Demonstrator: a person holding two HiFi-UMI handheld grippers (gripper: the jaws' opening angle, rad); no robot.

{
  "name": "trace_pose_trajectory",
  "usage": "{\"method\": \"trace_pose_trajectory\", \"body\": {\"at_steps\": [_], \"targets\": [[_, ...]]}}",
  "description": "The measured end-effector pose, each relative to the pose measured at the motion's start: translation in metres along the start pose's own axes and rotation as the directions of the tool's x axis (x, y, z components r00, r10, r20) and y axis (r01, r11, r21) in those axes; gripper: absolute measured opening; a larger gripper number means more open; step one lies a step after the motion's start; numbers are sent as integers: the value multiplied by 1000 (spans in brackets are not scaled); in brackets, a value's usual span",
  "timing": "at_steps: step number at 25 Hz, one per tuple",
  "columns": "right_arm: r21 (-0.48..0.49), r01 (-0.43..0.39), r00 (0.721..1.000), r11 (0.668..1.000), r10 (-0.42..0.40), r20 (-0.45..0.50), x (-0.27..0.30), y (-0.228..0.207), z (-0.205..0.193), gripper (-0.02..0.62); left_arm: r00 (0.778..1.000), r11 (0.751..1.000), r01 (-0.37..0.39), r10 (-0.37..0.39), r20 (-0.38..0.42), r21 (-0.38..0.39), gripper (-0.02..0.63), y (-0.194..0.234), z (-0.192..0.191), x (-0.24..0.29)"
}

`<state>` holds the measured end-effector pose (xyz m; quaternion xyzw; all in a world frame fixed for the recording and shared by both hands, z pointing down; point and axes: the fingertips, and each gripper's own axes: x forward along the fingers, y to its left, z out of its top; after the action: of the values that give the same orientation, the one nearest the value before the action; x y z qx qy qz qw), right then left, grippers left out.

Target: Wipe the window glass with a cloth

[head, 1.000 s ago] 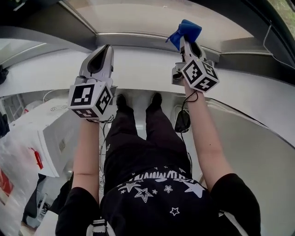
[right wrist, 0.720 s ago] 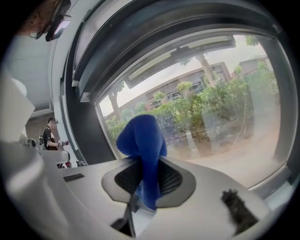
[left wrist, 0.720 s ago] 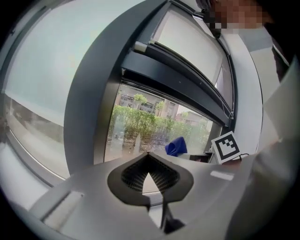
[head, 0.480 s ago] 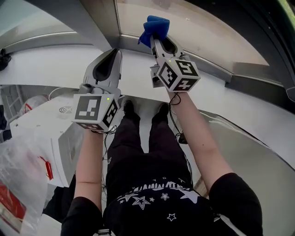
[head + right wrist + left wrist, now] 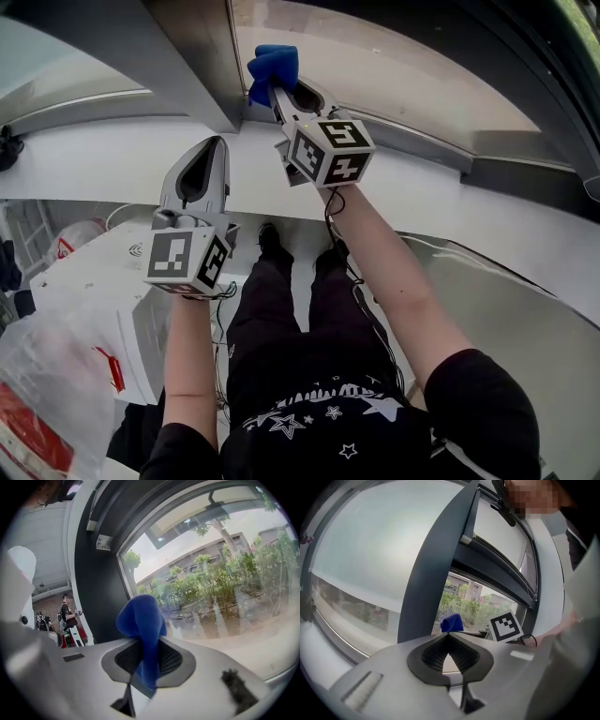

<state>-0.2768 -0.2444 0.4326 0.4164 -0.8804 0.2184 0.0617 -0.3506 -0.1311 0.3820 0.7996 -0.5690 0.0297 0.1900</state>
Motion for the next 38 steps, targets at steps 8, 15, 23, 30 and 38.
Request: {"method": "trace_pose_trajectory", "body": {"at_steps": [8, 15, 23, 30, 38], "targets": [[36, 115, 993, 993, -117, 32, -64, -68, 6, 75, 997, 997, 76, -75, -36, 30, 8, -57, -10, 21], [65, 205, 977, 977, -208, 44, -139, -143, 3, 75, 984, 986, 160, -155, -83, 56, 8, -136, -25, 52], [131, 351, 928, 927, -363, 80, -238, -247, 4, 75, 957, 960, 263, -248, -148, 92, 8, -229, -46, 85], [163, 451, 878, 878, -469, 95, -319, -334, 4, 75, 926, 929, 353, -330, -183, 112, 8, -317, -61, 123], [202, 532, 824, 822, -558, 97, -393, -413, 1, 75, 895, 901, 420, -392, -213, 107, 8, -396, -80, 156]]}}
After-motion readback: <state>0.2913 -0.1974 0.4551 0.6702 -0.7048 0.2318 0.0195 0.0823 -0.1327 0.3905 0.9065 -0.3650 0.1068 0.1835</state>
